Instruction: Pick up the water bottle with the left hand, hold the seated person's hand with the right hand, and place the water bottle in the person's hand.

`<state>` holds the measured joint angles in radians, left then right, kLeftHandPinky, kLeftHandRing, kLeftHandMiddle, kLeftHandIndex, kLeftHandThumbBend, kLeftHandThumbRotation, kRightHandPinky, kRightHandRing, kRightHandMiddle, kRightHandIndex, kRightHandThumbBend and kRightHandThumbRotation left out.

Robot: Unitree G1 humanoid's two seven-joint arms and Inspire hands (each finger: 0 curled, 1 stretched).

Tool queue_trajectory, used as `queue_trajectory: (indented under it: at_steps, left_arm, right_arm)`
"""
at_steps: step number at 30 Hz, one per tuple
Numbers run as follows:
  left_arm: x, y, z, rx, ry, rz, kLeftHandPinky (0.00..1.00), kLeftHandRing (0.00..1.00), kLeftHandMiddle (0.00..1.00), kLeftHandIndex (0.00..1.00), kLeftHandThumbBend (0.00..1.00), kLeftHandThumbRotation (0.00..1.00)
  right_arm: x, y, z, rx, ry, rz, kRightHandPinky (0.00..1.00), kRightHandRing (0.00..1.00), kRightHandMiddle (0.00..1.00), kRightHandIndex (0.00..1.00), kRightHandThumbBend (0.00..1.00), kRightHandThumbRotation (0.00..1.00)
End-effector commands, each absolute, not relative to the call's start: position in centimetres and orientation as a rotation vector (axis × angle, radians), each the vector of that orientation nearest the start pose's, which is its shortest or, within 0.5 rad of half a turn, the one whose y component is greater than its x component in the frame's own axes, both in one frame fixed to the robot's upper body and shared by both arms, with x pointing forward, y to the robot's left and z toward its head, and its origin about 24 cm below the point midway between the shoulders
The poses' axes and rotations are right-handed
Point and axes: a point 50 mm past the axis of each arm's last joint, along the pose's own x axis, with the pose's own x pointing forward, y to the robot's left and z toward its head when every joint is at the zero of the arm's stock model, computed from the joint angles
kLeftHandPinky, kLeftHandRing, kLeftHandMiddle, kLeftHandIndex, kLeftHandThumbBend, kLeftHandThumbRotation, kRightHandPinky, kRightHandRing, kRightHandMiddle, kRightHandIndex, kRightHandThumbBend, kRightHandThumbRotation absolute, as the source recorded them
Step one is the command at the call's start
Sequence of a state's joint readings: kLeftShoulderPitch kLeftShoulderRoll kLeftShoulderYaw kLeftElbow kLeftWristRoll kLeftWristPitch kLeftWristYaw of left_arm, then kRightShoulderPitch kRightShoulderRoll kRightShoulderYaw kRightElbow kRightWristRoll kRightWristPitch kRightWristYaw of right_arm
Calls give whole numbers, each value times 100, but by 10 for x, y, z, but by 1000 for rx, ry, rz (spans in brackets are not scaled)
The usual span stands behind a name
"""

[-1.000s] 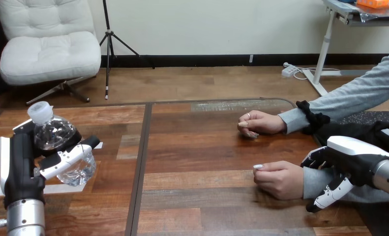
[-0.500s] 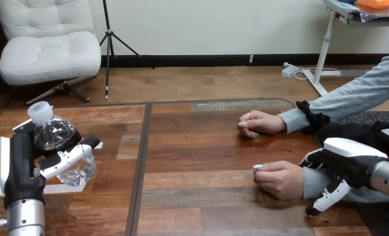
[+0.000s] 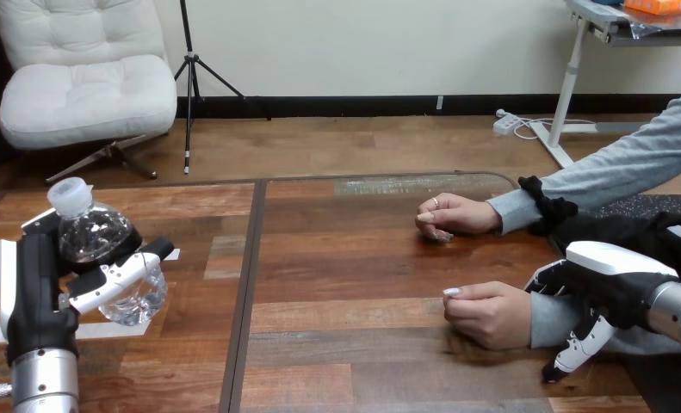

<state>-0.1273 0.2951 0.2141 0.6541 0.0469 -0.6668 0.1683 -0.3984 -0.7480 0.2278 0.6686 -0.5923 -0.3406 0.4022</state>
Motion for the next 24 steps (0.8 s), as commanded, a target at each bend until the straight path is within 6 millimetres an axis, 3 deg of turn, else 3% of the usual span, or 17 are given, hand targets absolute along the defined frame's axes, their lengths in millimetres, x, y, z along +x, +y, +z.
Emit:
queue_trajectory:
  at_steps: [1,7,24]
  left_arm:
    - [262,265,48,297,-350,333,25,30,35,37,74,0]
    - [262,265,49,305,-351,336,25,30,35,37,74,0]
    - [262,265,51,280,-372,328,25,30,34,37,72,0]
  right_arm:
    - [317,-270,75,-1338,202,532,59,71,73,70,100,6]
    - [316,-270,74,-1303,189,531,59,67,70,68,98,1]
    - [316,-270,75,-1288,197,519,56,60,65,63,90,0]
